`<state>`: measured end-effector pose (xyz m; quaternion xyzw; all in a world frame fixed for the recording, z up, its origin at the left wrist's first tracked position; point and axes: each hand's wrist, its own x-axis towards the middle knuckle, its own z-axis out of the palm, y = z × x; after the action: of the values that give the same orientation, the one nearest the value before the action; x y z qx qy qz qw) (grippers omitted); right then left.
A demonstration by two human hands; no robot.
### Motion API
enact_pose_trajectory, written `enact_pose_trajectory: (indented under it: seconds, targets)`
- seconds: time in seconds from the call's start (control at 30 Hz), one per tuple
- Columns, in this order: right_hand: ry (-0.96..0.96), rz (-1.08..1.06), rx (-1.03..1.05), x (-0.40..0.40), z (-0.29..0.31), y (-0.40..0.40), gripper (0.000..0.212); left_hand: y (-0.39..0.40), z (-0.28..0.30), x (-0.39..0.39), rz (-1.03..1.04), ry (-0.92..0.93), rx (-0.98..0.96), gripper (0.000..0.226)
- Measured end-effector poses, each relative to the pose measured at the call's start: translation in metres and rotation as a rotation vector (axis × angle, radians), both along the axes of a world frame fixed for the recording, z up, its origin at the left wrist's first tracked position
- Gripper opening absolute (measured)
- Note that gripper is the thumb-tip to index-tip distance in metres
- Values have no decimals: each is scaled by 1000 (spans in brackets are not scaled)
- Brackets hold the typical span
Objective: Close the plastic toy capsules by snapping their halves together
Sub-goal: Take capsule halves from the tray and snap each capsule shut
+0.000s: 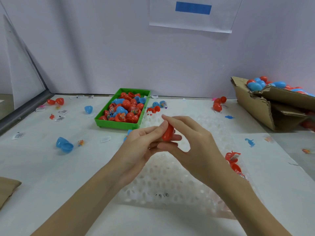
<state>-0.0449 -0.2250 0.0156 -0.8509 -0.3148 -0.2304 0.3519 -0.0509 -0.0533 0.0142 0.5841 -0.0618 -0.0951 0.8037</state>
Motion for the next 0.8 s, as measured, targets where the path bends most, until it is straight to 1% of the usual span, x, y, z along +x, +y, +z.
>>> enact_pose_trajectory:
  seconds: [0.07,0.13,0.17,0.23,0.3,0.33,0.37,0.4,0.47,0.5,0.53,0.57,0.6,0.67,0.73,0.8]
  targets:
    - [44,-40,-16,1,-2,-1,53,1,-1,1,84,-20,111,44]
    - [83,-60,15,0,-4,0,44,2,-3,3,157,-86,255,43]
    - [115,-57,25,-1,-3,1,42,2,-4,3,181,-112,292,45]
    - [169,-51,56,1,-1,1,40,0,-4,3,212,-148,318,55]
    - [225,-58,176,8,4,-3,37,-3,-4,3,285,-198,345,67]
    - [275,-67,302,17,9,-6,34,-3,-5,4,322,-206,328,70]
    - [353,-70,478,27,15,-12,29,-3,-4,4,340,-197,291,72]
    - [462,-40,710,41,23,-21,24,-2,-3,4,343,-191,255,73]
    - [695,152,1295,74,45,-43,19,2,-2,5,346,-199,240,71]
    - [748,242,1571,90,58,-58,20,3,-2,5,346,-203,259,70]
    - [736,284,1767,105,70,-75,19,4,-2,5,342,-208,276,68]
    - [694,280,1885,118,82,-90,19,4,-2,5,336,-215,286,67]
    - [655,259,1940,128,90,-102,21,5,-3,6,329,-219,292,67]
    - [646,193,1940,138,94,-119,24,6,-4,6,317,-218,305,66]
    - [706,140,1821,137,88,-125,22,7,-4,7,307,-225,309,66]
    - [759,80,1637,128,77,-123,18,9,-2,7,298,-231,307,65]
